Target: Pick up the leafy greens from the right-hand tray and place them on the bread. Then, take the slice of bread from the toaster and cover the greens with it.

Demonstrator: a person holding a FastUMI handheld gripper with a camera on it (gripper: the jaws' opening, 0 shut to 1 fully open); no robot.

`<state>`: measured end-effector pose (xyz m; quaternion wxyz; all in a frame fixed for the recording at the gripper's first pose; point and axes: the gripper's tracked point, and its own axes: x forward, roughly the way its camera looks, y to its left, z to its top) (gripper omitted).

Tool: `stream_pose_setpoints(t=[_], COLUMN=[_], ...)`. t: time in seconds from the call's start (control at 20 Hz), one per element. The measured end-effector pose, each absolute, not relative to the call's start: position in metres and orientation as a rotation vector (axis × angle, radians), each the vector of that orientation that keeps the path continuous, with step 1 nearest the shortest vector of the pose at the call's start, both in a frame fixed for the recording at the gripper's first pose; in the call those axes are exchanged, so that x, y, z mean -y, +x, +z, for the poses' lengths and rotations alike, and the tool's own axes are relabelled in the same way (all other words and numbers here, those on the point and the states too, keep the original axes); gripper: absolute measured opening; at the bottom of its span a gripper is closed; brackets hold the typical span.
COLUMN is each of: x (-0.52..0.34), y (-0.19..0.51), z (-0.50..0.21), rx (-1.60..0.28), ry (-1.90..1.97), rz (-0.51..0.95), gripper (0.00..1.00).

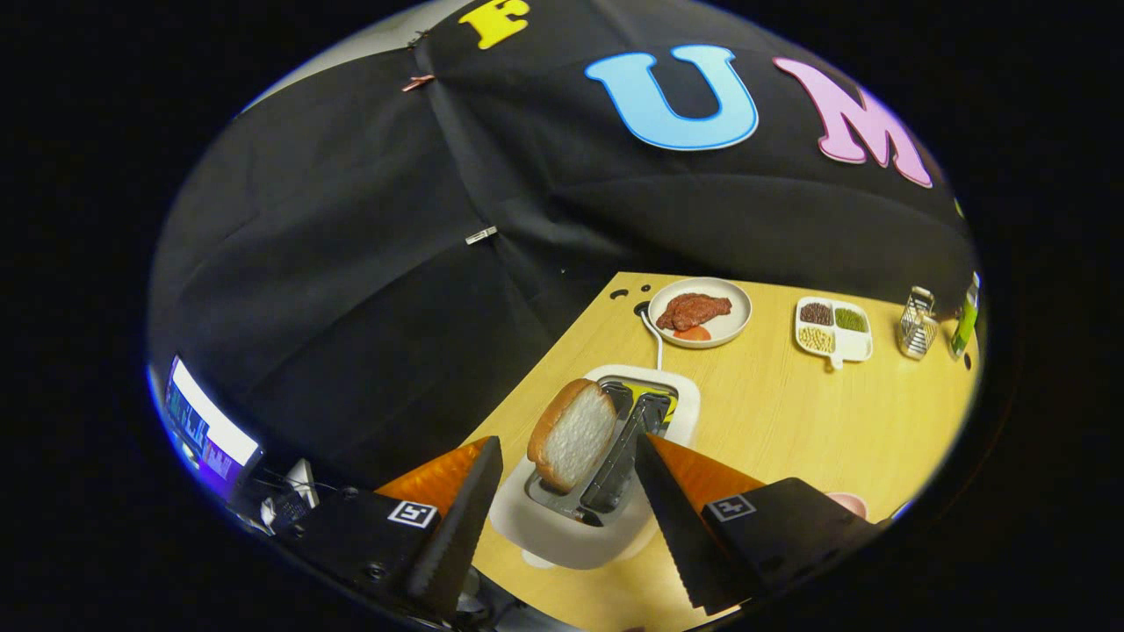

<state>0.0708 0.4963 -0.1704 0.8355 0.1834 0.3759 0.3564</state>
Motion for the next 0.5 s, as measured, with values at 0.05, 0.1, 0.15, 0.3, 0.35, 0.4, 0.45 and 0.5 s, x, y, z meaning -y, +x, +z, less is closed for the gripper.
stream_pose_setpoints(t=[0.05,0.1,0.15,0.3,0.35,0.4,0.45,0.5], x=[-0.505,-0.513,-0.52,-0.535,-0.537,-0.537,-0.534,-0.533], y=[0.075,0.075,0.077,0.085,0.089,0.09,0.093,0.096], z=[-0.168,-0.167,-0.168,-0.193,-0.204,-0.214,-0.222,-0.226], rx=[-0.792,-0.791,-0.799,-0.849,-0.879,-0.909,-0.934,-0.945], ry=[0.414,0.437,0.445,0.446,0.458,0.467,0.468,0.463], rz=[0.755,0.759,0.76,0.717,0.691,0.663,0.636,0.61], gripper=[0.91,0.88,0.88,0.88,0.88,0.81,0.75,0.7])
